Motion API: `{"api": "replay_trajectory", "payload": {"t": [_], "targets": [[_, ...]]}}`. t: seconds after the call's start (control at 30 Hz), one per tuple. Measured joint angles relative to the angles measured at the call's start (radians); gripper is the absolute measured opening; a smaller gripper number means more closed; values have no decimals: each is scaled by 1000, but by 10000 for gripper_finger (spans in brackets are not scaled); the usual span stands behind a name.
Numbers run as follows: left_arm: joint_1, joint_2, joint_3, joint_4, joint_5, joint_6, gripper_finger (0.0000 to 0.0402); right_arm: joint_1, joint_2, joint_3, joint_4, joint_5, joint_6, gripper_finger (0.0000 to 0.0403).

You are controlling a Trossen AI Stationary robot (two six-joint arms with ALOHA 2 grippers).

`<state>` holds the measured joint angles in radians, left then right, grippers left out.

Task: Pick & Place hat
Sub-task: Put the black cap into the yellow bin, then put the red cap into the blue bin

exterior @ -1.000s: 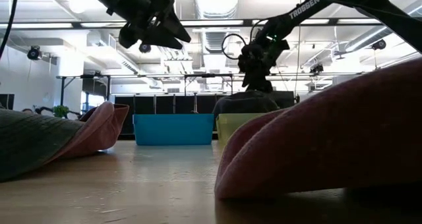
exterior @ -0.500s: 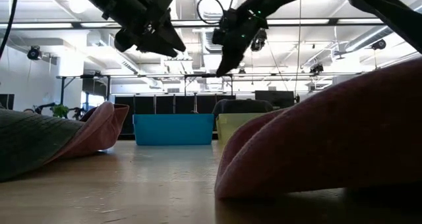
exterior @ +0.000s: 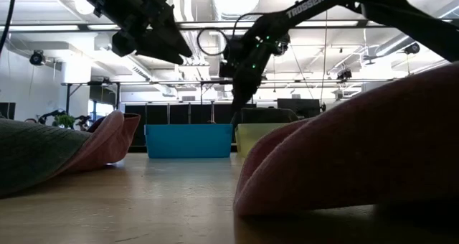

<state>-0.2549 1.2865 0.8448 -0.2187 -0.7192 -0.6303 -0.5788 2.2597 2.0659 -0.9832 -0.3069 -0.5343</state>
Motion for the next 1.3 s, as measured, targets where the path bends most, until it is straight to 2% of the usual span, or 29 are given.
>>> {"api": "replay_trajectory", "payload": {"t": [0.23,0.4,0.67,1.0,1.3], "targets": [[-5,0,0,-11,-9,-24,158,-11,16,-2,-16,149,36,61],[-5,0,0,-13,-41,-13,158,-33,11,-2,-35,153,67,54],[-5,-1,0,-16,-47,-2,158,-38,70,-10,-49,164,89,55],[-5,-1,0,-18,-47,-8,158,-34,48,11,21,171,139,89],[-2,-1,0,-19,-46,32,158,-34,-101,9,-127,164,167,117]]}}
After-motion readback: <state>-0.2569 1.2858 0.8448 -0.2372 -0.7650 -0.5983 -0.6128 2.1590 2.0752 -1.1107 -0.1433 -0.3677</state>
